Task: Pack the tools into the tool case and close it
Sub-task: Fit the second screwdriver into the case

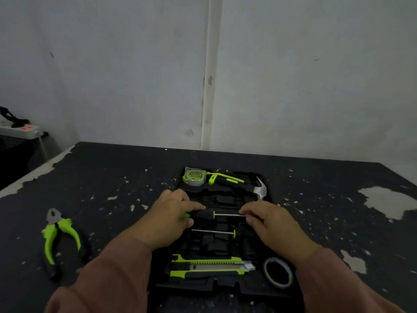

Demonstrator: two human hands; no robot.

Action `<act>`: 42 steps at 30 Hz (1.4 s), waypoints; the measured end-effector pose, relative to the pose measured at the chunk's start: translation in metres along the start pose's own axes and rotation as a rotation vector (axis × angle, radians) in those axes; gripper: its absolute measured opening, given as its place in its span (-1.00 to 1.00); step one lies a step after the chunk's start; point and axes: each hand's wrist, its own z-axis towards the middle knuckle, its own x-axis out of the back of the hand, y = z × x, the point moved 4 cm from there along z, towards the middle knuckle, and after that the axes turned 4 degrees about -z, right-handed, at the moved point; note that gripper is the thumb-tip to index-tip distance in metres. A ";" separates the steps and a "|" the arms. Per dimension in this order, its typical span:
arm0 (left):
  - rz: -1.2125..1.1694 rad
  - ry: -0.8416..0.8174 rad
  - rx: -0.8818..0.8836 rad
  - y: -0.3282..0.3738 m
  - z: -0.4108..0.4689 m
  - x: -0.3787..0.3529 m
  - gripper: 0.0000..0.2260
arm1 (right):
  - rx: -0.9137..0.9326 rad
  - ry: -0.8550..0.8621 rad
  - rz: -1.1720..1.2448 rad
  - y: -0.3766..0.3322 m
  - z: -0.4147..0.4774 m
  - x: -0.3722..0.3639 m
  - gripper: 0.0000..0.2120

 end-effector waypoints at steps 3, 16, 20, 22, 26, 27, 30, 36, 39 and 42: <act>0.063 0.028 0.012 0.001 0.001 -0.002 -0.64 | -0.006 -0.023 -0.013 0.002 -0.002 -0.005 -0.86; 0.076 0.211 0.070 0.004 -0.003 -0.003 -0.83 | -0.061 -0.014 0.019 0.005 -0.001 -0.009 -0.88; 0.071 0.269 0.117 0.002 -0.002 -0.002 -0.90 | -0.054 -0.015 -0.001 0.003 -0.002 -0.008 -0.86; 0.069 0.281 0.130 0.001 -0.002 -0.002 -0.91 | -0.056 -0.016 -0.023 0.002 -0.002 -0.009 -0.84; 0.056 0.306 0.124 0.002 -0.003 -0.002 -0.91 | -0.055 -0.031 -0.091 -0.007 -0.005 -0.007 -0.78; 0.056 0.307 0.118 0.003 -0.003 -0.002 -0.91 | -0.044 -0.039 -0.125 -0.010 -0.006 -0.006 -0.76; 0.051 0.305 0.115 0.004 -0.003 -0.002 -0.91 | -0.013 -0.083 -0.209 -0.019 -0.009 -0.005 -0.72; 0.012 0.306 0.135 0.001 -0.004 -0.003 -0.89 | 0.009 -0.182 -0.269 -0.027 -0.013 -0.010 -0.64; -0.012 0.325 0.171 -0.001 -0.005 -0.002 -0.86 | -0.001 -0.153 -0.251 -0.027 -0.012 -0.008 -0.67; -0.065 0.335 0.224 -0.006 -0.005 -0.002 -0.87 | 0.004 -0.164 -0.260 -0.026 -0.012 -0.009 -0.70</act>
